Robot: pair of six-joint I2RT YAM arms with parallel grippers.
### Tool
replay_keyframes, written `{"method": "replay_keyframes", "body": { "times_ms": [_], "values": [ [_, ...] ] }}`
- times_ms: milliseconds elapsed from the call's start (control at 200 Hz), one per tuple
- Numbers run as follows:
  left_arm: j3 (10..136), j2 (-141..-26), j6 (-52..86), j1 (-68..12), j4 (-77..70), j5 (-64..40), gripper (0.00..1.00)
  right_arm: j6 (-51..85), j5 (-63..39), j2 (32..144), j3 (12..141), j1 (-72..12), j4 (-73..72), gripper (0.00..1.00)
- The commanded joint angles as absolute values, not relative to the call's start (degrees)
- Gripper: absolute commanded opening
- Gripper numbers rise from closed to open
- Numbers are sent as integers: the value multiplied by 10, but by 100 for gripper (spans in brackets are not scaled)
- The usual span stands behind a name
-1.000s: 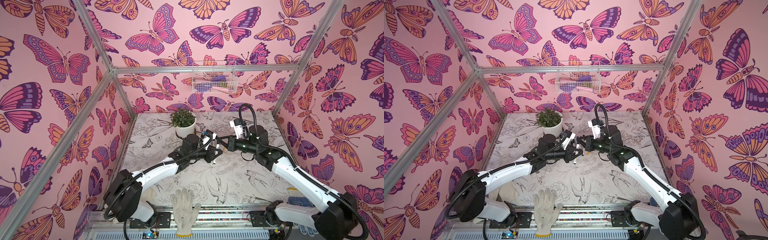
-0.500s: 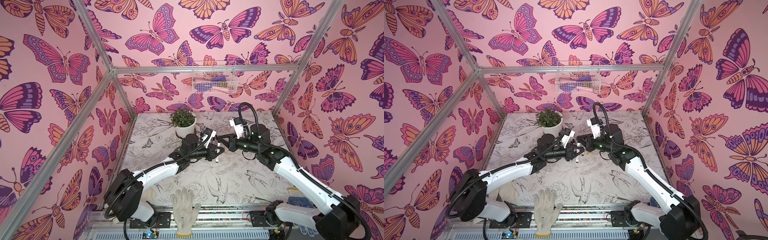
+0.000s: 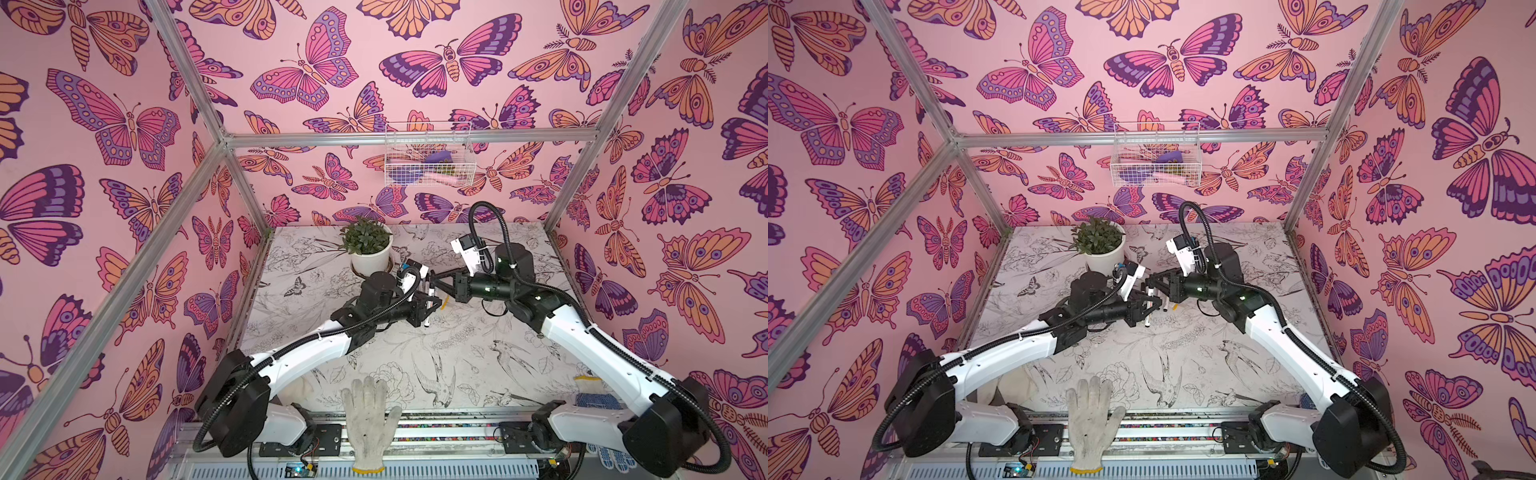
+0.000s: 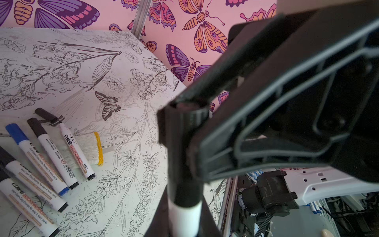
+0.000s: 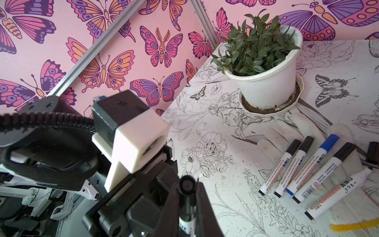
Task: Insert pens into pen caps
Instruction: Put on the pen cap to the pen.
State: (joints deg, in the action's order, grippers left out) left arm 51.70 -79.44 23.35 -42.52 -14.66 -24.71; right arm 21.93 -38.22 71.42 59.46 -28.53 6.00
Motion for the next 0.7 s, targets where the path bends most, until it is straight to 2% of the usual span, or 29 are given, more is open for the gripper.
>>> {"method": "replay_keyframes", "body": {
  "times_ms": [0,335,696],
  "values": [
    [573,-794,242,-386,-257,-79,0,200,-571,704,551,-321,243,0],
    [644,-810,181,-386,-223,-34,0,129,-546,714,555,-343,343,0],
    [667,-814,164,-384,-219,-25,0,133,-546,720,524,-347,340,0]
  ]
}}
